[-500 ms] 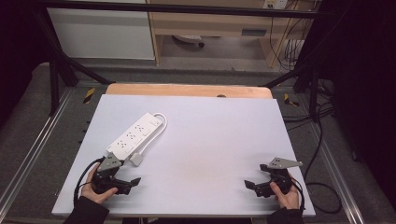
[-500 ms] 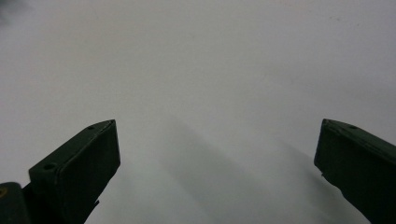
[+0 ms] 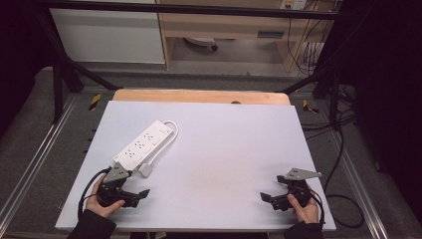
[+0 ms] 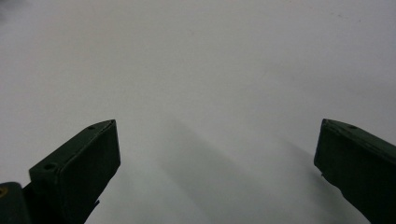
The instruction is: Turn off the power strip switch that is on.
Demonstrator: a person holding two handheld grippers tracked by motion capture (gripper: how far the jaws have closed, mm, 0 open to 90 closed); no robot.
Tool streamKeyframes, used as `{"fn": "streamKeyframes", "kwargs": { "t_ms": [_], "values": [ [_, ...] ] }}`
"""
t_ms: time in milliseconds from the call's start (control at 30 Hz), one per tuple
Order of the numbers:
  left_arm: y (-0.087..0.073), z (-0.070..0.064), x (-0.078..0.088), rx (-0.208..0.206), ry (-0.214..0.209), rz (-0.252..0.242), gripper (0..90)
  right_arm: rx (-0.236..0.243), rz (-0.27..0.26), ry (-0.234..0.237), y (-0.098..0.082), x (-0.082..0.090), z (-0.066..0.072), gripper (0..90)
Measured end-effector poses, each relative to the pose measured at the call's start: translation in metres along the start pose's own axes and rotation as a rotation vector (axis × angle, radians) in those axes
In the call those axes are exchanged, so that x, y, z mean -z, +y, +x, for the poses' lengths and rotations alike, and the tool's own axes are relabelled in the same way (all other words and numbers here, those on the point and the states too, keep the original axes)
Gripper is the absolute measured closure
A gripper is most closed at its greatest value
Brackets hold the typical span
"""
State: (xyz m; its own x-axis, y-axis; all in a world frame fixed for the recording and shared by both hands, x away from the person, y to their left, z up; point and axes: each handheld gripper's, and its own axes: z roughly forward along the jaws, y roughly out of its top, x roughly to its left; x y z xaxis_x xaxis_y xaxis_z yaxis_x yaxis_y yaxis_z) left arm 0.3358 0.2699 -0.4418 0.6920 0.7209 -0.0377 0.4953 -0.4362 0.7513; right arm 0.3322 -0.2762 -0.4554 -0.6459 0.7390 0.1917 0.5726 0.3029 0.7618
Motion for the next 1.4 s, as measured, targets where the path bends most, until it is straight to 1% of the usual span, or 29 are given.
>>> {"fn": "streamKeyframes", "kwargs": {
  "t_ms": [133,600,700,833,1200,1400],
  "values": [
    [0.001,0.000,0.001,-0.001,0.002,-0.002,4.2,0.005,-0.004,-0.001,0.000,0.000,0.000,0.9],
    [0.003,0.003,0.005,0.004,0.015,-0.003,4.5,0.000,-0.001,-0.007,0.000,0.001,0.000,0.9],
    [0.004,0.004,0.006,0.012,0.021,-0.005,4.5,0.003,0.000,-0.007,0.000,0.001,0.000,1.0],
    [0.005,0.004,0.008,0.009,0.027,-0.006,4.6,0.004,0.001,-0.010,0.000,0.000,0.000,1.0],
    [0.009,0.008,0.012,0.023,0.048,-0.012,4.9,0.007,0.001,-0.011,0.000,0.000,-0.001,1.0],
    [0.011,0.010,0.013,0.029,0.059,-0.014,5.0,0.002,0.002,-0.009,0.000,0.001,-0.001,1.0]
  ]
}}
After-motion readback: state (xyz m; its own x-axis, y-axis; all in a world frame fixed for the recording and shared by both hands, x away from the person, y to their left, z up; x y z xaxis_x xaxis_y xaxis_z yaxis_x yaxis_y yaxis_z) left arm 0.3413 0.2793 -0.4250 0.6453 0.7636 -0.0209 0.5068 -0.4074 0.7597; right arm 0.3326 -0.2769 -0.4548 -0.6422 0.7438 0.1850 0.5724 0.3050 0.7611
